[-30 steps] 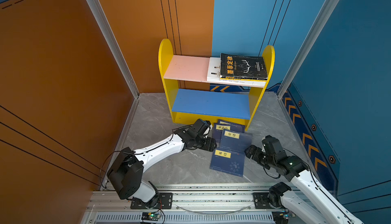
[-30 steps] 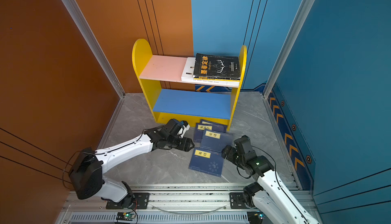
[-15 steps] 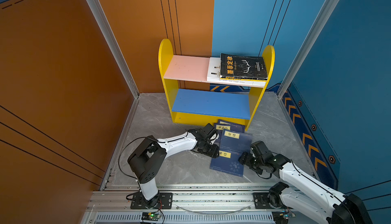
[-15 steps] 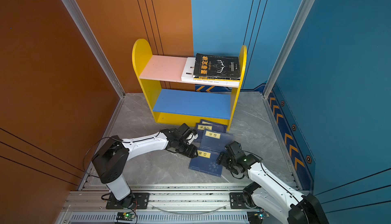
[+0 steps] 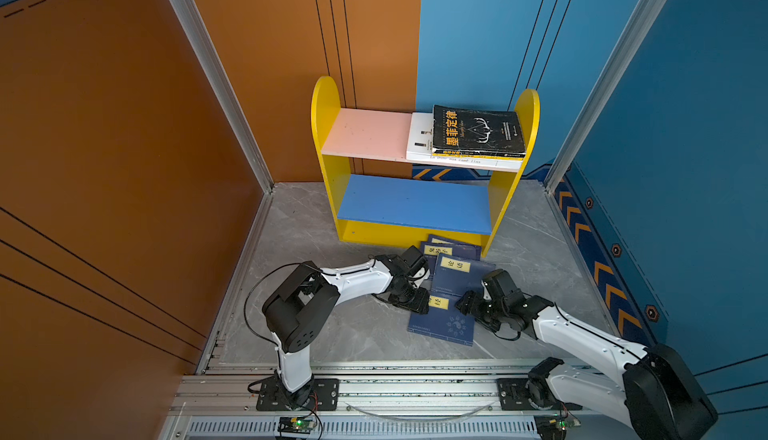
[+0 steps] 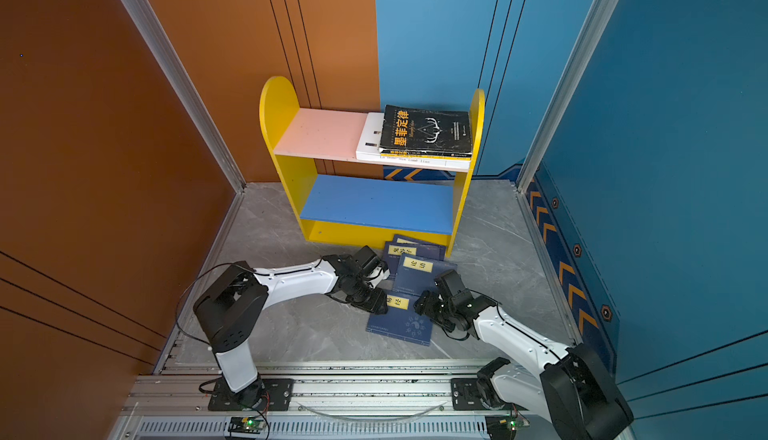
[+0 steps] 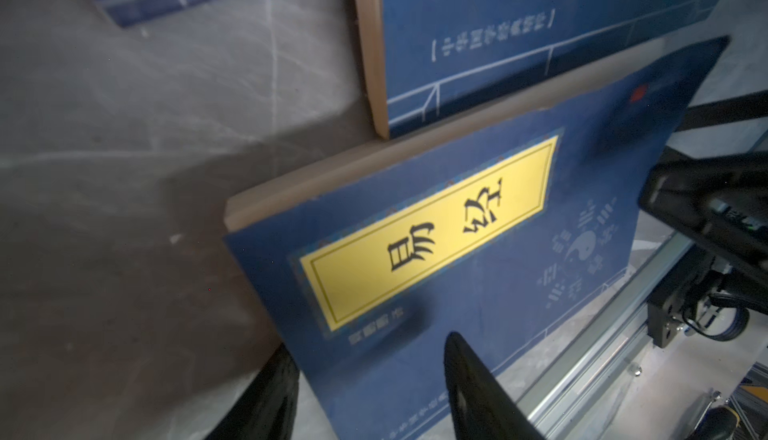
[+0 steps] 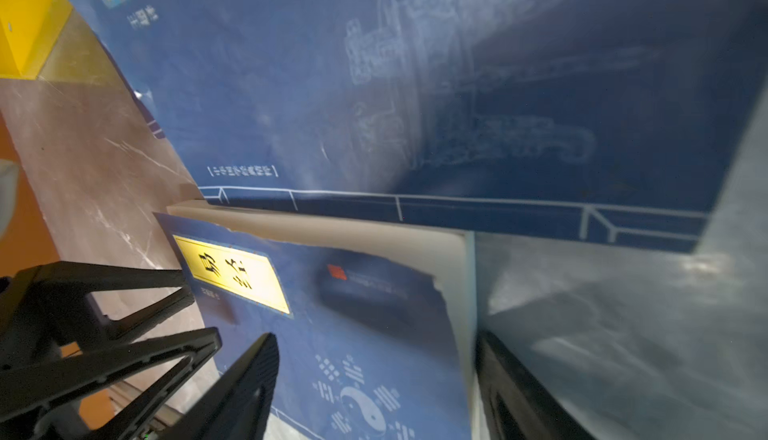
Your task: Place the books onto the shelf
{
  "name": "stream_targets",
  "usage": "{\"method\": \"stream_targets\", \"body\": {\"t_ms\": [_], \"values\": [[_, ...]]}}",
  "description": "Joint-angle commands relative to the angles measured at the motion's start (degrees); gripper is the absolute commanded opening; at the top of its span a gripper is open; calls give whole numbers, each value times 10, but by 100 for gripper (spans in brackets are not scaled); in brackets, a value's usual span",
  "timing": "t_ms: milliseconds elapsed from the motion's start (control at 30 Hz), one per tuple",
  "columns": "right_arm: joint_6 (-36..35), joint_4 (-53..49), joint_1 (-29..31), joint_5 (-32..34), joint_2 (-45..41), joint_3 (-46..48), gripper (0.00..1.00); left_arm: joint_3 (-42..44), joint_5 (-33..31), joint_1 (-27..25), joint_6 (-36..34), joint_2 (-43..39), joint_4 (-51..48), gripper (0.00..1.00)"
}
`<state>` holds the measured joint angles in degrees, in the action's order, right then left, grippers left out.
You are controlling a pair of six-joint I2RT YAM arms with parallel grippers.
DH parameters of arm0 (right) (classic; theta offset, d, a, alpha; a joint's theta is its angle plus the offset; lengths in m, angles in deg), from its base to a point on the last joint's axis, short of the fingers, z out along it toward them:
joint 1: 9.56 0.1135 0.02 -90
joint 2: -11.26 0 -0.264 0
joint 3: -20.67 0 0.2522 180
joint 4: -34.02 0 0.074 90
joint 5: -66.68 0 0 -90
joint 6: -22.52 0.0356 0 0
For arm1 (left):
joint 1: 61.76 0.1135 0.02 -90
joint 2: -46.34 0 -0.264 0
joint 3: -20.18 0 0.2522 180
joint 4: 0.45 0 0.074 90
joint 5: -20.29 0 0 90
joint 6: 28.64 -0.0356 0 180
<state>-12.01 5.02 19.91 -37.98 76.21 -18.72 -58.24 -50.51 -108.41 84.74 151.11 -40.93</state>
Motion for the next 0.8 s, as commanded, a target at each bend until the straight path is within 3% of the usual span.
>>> {"method": "stream_targets", "body": {"t_ms": [0,133,333,533,767], "values": [[10,14,7,-38,10,-22,73,-16,23,8,0,17,-5,55],[14,9,8,-47,3,-46,67,-11,36,26,17,18,18,52],[35,29,12,-59,-3,-65,49,-5,53,45,48,15,51,49],[22,-25,16,-33,-2,-98,36,13,52,64,67,4,68,48],[24,-65,15,-22,10,-119,28,20,53,96,78,-19,76,48]]}}
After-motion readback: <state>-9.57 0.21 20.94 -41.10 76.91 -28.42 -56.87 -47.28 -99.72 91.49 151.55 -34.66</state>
